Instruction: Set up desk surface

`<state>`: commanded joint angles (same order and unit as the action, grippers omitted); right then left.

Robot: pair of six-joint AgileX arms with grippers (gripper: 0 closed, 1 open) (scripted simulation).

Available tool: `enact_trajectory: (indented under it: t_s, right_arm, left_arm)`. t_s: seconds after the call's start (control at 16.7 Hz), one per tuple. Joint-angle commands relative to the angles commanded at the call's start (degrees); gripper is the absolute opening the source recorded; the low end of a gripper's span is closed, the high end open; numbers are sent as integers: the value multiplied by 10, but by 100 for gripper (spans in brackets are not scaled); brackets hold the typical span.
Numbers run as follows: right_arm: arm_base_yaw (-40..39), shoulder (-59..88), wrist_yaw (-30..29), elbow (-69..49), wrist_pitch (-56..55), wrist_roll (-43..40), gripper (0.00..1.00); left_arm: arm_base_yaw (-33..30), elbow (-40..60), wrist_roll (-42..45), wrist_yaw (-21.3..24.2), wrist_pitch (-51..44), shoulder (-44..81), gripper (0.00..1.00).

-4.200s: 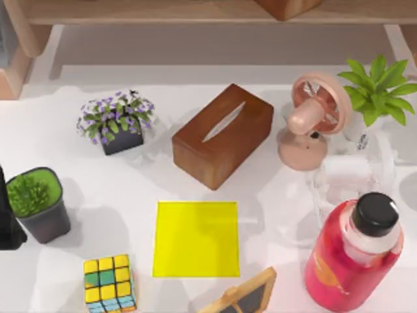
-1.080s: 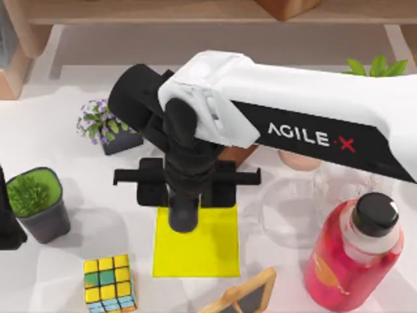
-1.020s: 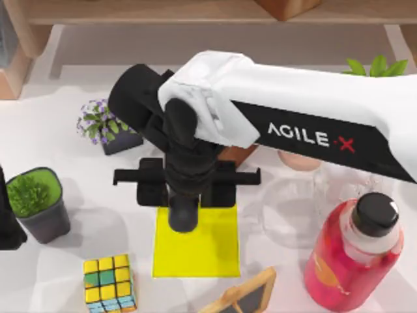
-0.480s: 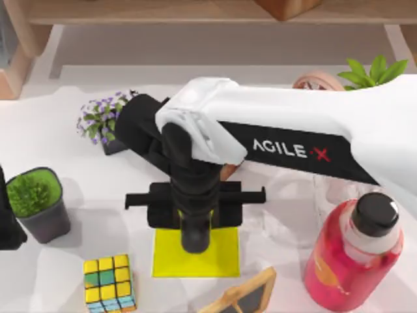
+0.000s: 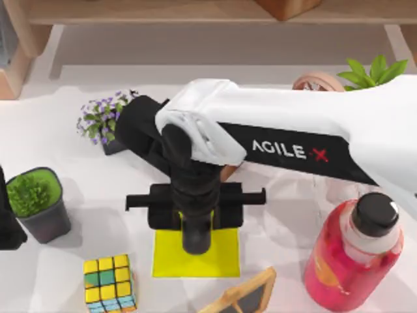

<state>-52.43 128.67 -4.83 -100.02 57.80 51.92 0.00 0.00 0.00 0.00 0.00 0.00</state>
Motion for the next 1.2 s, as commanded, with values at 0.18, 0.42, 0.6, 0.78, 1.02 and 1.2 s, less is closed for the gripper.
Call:
enact_trajectory:
  t_s: [0.18, 0.42, 0.6, 0.78, 1.02, 1.2]
  right_arm:
    - [0, 0, 0, 0, 0, 0, 53]
    - [0, 0, 0, 0, 0, 0, 83]
    - [0, 0, 0, 0, 0, 0, 100]
    - [0, 0, 0, 0, 0, 0, 100]
    - [0, 0, 0, 0, 0, 0, 100]
    - [1, -4, 2, 1, -5, -4, 100]
  left_arm:
    - [0, 0, 0, 0, 0, 0, 100]
    - [0, 0, 0, 0, 0, 0, 100]
    - [0, 0, 0, 0, 0, 0, 100]
    - [0, 0, 0, 0, 0, 0, 100]
    - [0, 0, 0, 0, 0, 0, 100]
    - [0, 0, 0, 0, 0, 0, 100]
